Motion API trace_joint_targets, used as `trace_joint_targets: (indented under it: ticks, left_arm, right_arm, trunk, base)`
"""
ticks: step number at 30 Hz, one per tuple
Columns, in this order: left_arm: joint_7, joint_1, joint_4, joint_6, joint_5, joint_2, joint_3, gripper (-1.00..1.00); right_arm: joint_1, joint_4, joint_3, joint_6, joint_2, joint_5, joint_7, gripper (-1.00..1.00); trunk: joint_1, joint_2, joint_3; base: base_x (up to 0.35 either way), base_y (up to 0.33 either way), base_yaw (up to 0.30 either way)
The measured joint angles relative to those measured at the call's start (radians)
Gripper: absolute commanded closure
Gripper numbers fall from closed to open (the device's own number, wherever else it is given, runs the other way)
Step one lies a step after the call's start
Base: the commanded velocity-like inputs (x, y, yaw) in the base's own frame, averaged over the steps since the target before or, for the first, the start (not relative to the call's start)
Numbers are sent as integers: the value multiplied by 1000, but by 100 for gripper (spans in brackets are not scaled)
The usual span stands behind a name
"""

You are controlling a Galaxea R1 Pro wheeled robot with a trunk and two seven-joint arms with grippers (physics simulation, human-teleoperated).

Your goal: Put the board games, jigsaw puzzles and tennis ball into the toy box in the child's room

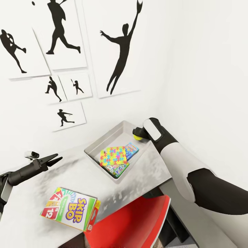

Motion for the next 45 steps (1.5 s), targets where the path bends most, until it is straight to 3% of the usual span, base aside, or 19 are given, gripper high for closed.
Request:
trace_joint_targets:
  ticks: [20,27,45]
  left_arm:
    - [1,1,0,0,0,0,0,-100]
    - [1,0,0,0,0,0,0,-100]
    - [1,0,0,0,0,0,0,-100]
  right_arm:
    - [0,-2,0,-1,0,0,-1,100]
    - [0,-55,3,0,0,0,-2,100]
    - [0,-63,2,2,0,-1,-4,100]
  trunk:
    - [0,0,-10]
    - [0,0,-11]
    - [0,0,-38]
  base:
    - [0,0,0]
    - [0,0,0]
    - [0,0,0]
